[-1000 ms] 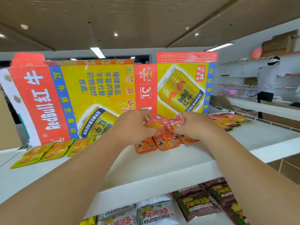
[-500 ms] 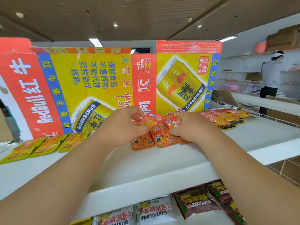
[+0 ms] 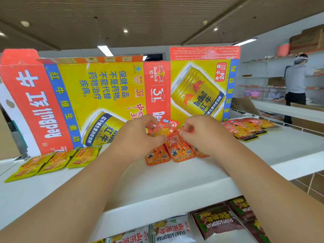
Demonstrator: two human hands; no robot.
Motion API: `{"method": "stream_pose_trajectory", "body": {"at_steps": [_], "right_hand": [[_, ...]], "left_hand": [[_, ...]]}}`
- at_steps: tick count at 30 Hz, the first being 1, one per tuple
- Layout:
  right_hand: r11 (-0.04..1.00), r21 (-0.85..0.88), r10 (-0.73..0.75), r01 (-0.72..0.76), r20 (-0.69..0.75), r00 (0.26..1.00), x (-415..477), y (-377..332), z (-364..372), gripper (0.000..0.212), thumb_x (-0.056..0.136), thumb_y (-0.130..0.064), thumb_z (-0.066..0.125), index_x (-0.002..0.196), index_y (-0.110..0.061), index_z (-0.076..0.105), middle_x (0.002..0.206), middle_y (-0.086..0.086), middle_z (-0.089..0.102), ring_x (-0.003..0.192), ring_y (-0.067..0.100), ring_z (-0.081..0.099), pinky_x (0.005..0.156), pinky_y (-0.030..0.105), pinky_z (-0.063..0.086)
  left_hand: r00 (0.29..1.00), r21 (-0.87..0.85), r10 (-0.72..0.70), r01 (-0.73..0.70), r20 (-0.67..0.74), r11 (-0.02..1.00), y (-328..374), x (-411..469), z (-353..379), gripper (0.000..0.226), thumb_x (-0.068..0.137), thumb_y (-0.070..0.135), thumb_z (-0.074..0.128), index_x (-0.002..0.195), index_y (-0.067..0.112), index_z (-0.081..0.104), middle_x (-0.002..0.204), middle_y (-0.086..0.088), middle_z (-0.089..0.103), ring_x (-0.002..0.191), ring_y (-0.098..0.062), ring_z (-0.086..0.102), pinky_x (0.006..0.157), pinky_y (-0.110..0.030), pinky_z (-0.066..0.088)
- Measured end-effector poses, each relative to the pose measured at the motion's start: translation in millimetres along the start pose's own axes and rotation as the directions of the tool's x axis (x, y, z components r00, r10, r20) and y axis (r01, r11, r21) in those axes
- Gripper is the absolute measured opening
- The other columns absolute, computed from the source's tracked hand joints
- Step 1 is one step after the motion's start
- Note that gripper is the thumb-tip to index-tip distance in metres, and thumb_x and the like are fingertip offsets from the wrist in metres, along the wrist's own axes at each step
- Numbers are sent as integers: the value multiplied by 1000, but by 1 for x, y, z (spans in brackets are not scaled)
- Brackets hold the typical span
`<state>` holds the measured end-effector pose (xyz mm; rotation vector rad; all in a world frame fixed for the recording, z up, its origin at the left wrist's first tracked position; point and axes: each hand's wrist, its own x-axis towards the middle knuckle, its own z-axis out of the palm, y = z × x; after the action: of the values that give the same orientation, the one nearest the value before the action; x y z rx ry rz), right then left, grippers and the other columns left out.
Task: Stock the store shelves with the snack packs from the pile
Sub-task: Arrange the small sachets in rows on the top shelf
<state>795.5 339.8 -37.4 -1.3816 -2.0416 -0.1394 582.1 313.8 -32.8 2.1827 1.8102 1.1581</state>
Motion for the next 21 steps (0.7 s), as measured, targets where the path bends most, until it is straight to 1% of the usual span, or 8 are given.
{"method": "stream_pose_trajectory", "body": {"at_steps": [3, 8, 9, 11, 13, 14, 17, 21], "right_hand": [[991, 42, -127, 125, 44, 991, -3, -12, 1, 18, 92, -38, 59, 82, -26, 67, 79, -7, 60, 73, 12, 56, 59, 29, 41], [994, 97, -48, 47, 11, 999, -2, -6, 2, 15, 92, -40, 62, 94, -27, 66, 78, -14, 54, 69, 4, 50, 60, 28, 38], [993, 116, -29, 29, -4, 1000, -2, -5, 2, 19, 92, -43, 62, 98, -25, 67, 82, -14, 57, 72, 6, 51, 63, 29, 41], [989, 147, 9, -3, -41, 999, -1, -4, 3, 36, 92, -48, 62, 115, -22, 65, 99, -8, 64, 85, 15, 59, 75, 33, 49], [988, 149, 51, -41, -70, 996, -1, -3, 3, 55, 90, -52, 63, 135, -20, 58, 119, 0, 65, 105, 21, 60, 87, 35, 50], [989, 140, 63, -52, -81, 995, -1, -3, 3, 61, 89, -53, 63, 140, -20, 55, 125, 2, 63, 112, 21, 59, 90, 34, 49], [995, 83, 71, -63, -87, 994, -2, -2, 2, 71, 82, -58, 68, 140, -20, 55, 132, 4, 60, 119, 22, 57, 95, 36, 49], [999, 14, 49, -48, -117, 992, -5, -2, -2, 60, 71, -60, 72, 122, -30, 63, 111, 0, 63, 104, 22, 61, 84, 37, 52]], "left_hand": [[999, 23, 40, -40, -29, 999, 7, -2, 2, 41, 76, 49, 79, 111, 41, 60, 109, 17, 64, 86, -6, 63, 76, -31, 53], [996, -63, 82, -83, -18, 995, 10, -3, 5, 37, 75, 48, 81, 106, 42, 61, 107, 17, 63, 79, -7, 64, 68, -30, 54], [996, -86, 90, -91, -18, 992, 10, -3, 5, 33, 77, 45, 81, 103, 42, 61, 104, 16, 65, 77, -7, 64, 68, -31, 55], [993, -125, 119, -119, -11, 985, 10, -3, 6, 25, 80, 33, 78, 99, 39, 63, 99, 15, 68, 72, -6, 62, 67, -30, 54], [987, -142, 160, -157, 13, 977, 12, -3, 7, 24, 83, 24, 74, 101, 36, 64, 97, 14, 71, 71, -5, 61, 68, -27, 52], [983, -141, 180, -174, 27, 975, 13, -4, 9, 24, 83, 22, 73, 102, 35, 64, 98, 14, 72, 73, -5, 62, 69, -26, 51], [970, -155, 237, -228, 43, 961, 14, -4, 13, 28, 81, 23, 71, 105, 37, 64, 103, 16, 72, 79, -6, 66, 70, -24, 50], [944, -172, 324, -309, 68, 935, 16, -7, 17, 30, 84, 16, 69, 104, 37, 64, 103, 20, 70, 83, -5, 64, 69, -22, 49]]}}
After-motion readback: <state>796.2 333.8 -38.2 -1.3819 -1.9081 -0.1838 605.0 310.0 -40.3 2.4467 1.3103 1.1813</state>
